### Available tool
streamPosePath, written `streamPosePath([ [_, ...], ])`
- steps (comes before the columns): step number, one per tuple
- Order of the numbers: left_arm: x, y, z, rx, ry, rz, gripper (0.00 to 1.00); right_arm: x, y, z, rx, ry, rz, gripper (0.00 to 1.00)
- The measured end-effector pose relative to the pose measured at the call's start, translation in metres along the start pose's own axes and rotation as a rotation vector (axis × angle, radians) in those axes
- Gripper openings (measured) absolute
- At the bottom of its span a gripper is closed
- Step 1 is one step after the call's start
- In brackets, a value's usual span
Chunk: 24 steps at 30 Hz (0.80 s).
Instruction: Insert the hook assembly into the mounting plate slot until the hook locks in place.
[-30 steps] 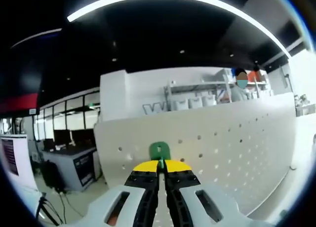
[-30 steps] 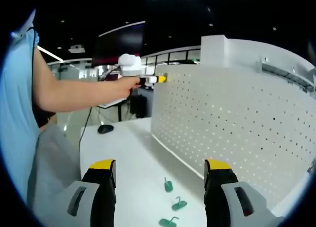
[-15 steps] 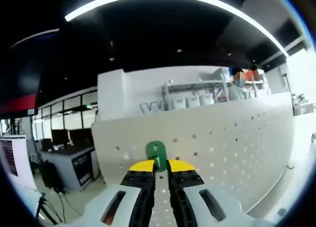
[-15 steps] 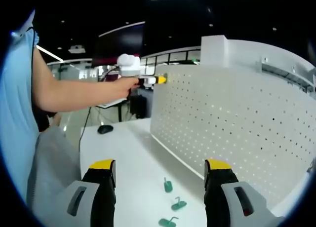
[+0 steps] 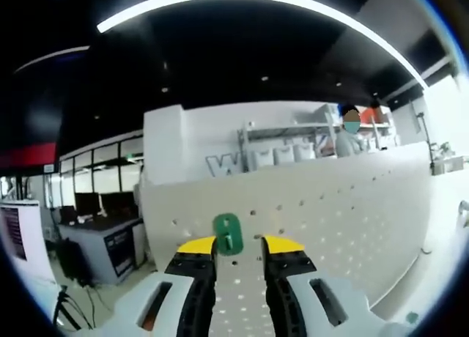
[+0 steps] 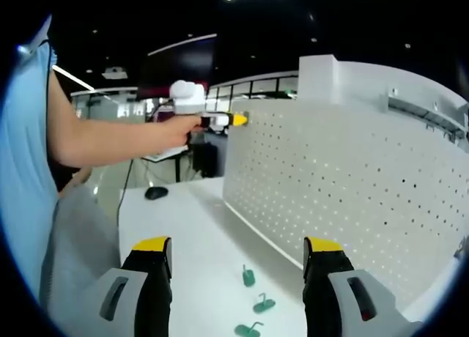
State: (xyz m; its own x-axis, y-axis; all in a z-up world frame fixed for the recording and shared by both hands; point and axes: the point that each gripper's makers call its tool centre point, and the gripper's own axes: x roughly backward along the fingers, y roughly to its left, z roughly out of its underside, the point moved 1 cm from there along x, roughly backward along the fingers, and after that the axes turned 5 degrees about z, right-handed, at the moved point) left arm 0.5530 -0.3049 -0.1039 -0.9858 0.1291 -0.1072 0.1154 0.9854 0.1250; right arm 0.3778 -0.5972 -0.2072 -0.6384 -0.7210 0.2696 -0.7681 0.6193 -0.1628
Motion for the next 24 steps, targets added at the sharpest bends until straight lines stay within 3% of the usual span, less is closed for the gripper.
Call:
streamPosePath([
  [24,0.040,-0.015,0.001,0.091,0.042,0.047,0.61,0.013,0.003,-0.004,0.017,-0.006,0.015,0.74],
])
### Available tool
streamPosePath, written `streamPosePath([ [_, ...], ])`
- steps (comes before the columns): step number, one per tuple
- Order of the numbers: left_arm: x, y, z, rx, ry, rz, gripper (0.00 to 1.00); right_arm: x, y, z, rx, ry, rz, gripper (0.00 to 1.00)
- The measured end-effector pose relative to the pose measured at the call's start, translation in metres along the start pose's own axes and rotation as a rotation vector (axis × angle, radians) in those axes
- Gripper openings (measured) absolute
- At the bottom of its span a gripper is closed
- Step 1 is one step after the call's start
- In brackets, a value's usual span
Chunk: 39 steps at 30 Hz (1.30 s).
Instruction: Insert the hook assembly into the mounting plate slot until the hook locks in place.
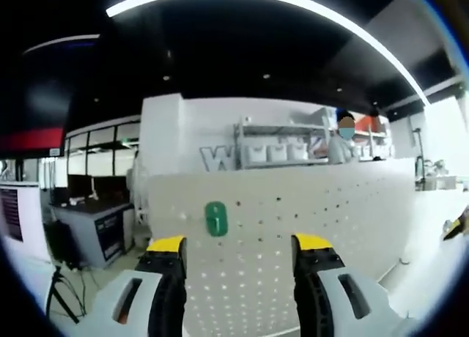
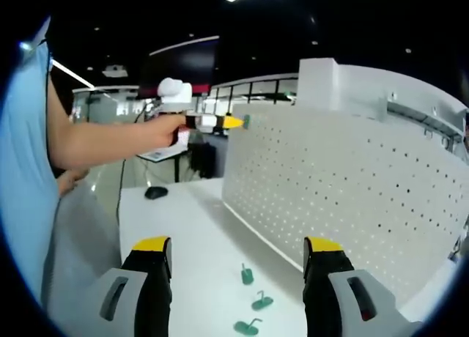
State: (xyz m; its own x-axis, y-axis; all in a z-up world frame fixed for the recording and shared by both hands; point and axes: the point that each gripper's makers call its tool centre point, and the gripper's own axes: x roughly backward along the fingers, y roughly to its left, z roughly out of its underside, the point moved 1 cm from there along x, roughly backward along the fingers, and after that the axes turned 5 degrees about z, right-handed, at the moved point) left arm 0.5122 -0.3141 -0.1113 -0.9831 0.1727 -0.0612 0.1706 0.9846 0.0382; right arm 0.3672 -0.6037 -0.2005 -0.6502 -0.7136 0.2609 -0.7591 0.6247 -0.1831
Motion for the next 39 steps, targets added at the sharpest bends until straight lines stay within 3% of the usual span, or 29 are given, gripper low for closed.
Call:
streamPosePath([
  [15,0.043,-0.020,0.027,0.041,0.041,0.040,0.61,0.007,0.001,0.006,0.002,0.013,0.012,0.74],
  [29,0.088,-0.065,0.066,0.075,0.104,0.109,0.61,0.026,-0.023,0.016,0.003,0.040,0.079,0.73],
  [39,0.116,-0.090,0.111,0.082,0.165,0.162,0.60,0.032,-0.029,0.026,0.007,0.079,0.095,0.71],
])
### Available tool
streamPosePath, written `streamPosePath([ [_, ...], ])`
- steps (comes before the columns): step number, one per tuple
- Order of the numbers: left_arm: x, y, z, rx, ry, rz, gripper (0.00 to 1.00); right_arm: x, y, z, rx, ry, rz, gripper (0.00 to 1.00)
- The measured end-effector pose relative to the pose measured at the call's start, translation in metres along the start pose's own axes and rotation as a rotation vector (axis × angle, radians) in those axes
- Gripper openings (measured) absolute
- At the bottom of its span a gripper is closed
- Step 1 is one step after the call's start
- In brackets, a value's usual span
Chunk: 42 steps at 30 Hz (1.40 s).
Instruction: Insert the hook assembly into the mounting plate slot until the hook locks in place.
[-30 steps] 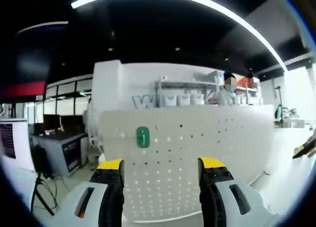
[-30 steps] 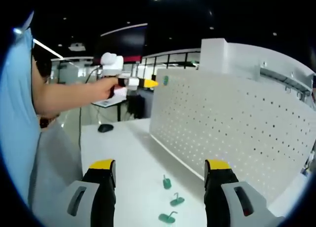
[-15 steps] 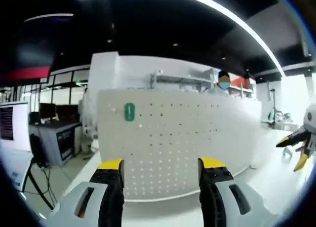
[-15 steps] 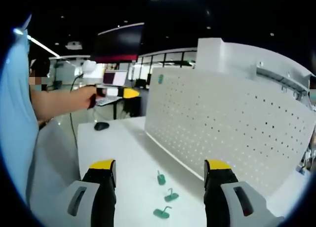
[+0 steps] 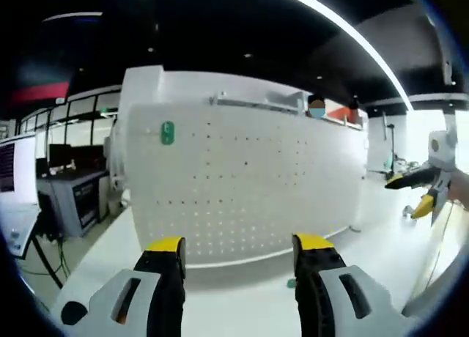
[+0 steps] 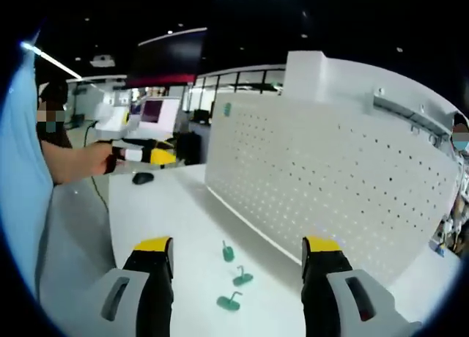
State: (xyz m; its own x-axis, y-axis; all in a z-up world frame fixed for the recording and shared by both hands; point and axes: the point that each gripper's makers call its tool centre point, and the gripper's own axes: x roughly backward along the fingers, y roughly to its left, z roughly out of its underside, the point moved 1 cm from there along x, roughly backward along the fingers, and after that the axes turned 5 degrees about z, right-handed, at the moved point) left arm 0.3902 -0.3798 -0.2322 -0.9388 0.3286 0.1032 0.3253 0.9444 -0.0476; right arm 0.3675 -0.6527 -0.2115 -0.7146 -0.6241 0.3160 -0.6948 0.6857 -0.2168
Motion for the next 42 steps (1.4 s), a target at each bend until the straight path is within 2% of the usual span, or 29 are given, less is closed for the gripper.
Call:
streamPosePath([
  [4,0.003,-0.003,0.013,0.017,0.028,0.011,0.60,-0.004,0.000,0.001,0.002,0.010,-0.002,0.71],
  [9,0.001,-0.004,0.011,-0.003,0.025,0.021,0.59,-0.013,0.007,-0.003,0.006,0.005,-0.022,0.70],
  [12,0.000,-0.012,0.015,-0.016,0.038,0.046,0.60,-0.020,0.010,-0.002,0.016,0.013,-0.033,0.70],
  [16,-0.004,-0.019,0.016,-0.048,0.048,0.069,0.59,-0.029,0.013,0.001,0.046,0.051,-0.047,0.68],
  [25,-0.006,-0.026,0.020,-0.040,0.059,0.111,0.59,-0.041,0.013,0.000,0.054,0.066,-0.063,0.67],
  [32,-0.008,-0.026,0.021,-0.039,0.067,0.119,0.58,-0.062,0.020,0.008,0.046,0.092,-0.108,0.64],
  [42,-0.009,-0.025,0.024,-0.034,0.077,0.125,0.57,-0.098,0.019,0.033,0.024,0.161,-0.156,0.58],
])
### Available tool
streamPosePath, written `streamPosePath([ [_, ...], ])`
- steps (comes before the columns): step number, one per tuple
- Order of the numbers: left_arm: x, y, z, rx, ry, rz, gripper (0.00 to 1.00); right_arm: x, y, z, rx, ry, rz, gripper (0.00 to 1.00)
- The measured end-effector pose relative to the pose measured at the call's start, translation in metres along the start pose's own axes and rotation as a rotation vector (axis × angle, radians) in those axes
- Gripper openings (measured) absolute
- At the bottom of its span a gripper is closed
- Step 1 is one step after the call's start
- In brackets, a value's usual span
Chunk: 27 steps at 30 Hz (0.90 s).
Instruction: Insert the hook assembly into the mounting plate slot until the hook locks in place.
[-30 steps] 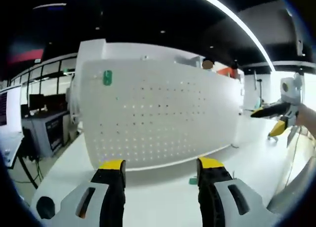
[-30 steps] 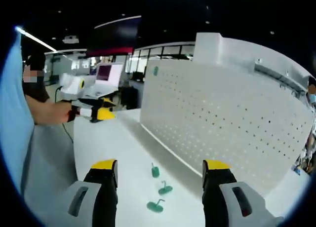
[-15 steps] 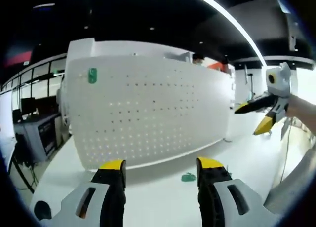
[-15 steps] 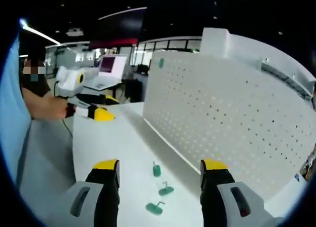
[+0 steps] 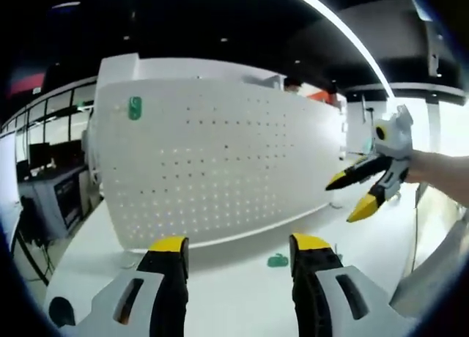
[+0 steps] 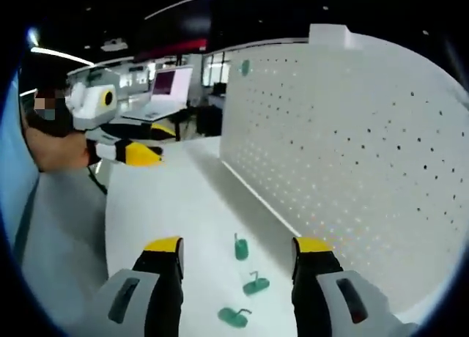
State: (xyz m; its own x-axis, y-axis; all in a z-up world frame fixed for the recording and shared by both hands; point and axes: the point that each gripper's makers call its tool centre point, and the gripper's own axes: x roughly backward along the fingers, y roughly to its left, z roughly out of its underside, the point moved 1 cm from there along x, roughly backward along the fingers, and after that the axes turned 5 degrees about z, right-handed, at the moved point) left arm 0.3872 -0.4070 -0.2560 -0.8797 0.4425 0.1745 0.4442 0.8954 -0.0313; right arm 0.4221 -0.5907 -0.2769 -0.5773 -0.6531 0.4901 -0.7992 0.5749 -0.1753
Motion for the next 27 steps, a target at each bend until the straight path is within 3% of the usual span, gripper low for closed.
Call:
streamPosePath([
  [12,-0.001,-0.001,0.002,-0.004,0.008,0.004,0.56,-0.044,-0.009,0.019,-0.044,0.080,-0.066,0.48],
  [27,0.000,-0.001,0.003,-0.003,0.011,0.002,0.56,-0.081,-0.012,0.045,-0.098,0.173,-0.127,0.38],
])
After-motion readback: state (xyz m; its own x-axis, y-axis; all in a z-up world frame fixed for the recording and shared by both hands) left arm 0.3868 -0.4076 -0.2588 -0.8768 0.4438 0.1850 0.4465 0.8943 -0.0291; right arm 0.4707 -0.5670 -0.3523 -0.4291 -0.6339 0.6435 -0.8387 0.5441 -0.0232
